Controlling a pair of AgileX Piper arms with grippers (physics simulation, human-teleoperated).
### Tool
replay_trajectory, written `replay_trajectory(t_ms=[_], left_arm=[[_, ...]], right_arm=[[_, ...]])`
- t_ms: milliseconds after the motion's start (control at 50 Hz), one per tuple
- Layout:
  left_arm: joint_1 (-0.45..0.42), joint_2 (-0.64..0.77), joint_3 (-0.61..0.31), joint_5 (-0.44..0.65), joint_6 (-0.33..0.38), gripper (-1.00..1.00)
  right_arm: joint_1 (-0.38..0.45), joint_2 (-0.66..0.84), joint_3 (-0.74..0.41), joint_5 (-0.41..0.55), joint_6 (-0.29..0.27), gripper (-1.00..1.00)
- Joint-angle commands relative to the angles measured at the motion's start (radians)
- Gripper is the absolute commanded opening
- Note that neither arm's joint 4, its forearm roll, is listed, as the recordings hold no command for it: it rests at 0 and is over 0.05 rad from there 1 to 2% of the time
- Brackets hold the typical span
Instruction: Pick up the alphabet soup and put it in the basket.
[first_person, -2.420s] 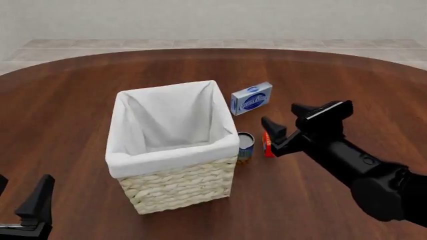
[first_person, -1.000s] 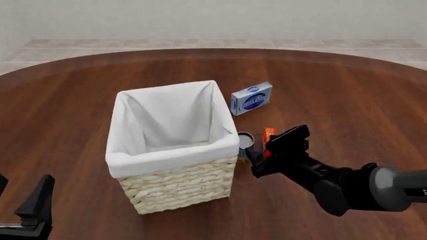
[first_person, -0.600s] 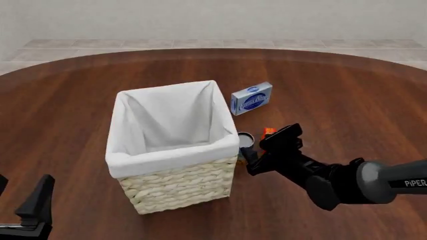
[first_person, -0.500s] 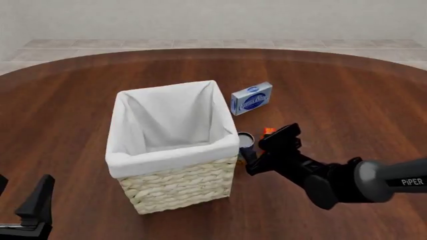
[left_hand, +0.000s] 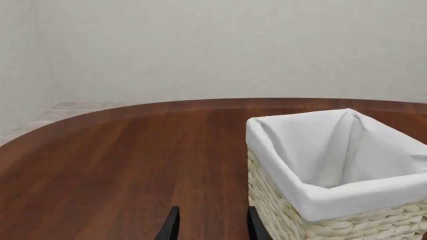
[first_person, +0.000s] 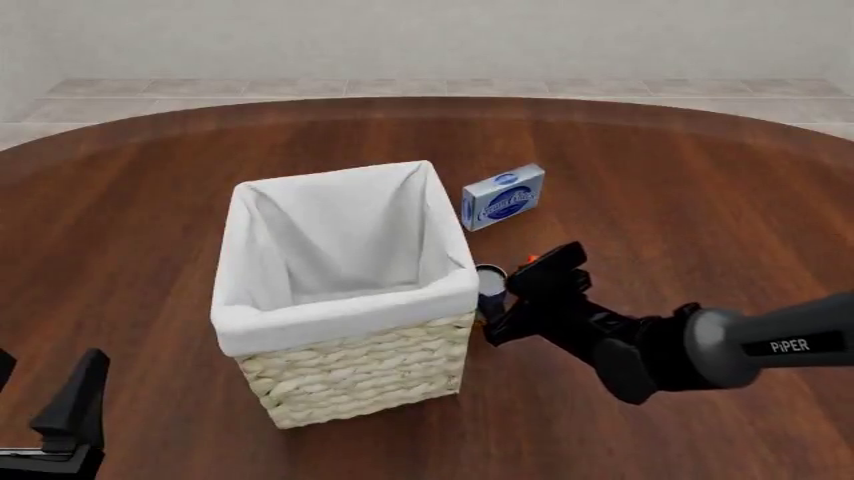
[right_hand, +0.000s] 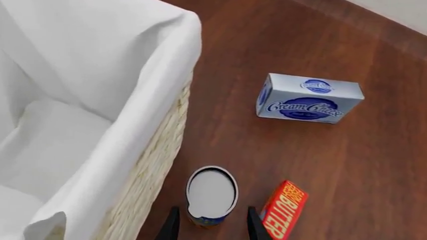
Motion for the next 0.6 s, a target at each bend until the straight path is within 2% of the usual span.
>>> replay_trajectory(t_ms=[20, 600], left_arm=[[0.0, 0.0, 0.0, 0.0, 0.0, 1.0], [0.0, 0.0, 0.0, 0.0, 0.0, 1.0]], right_arm=[[0.008, 0.012, -0.015, 0.009, -0.005, 1.0], [-0.004, 0.069, -0.062, 0.018, -0.019, 1.0]])
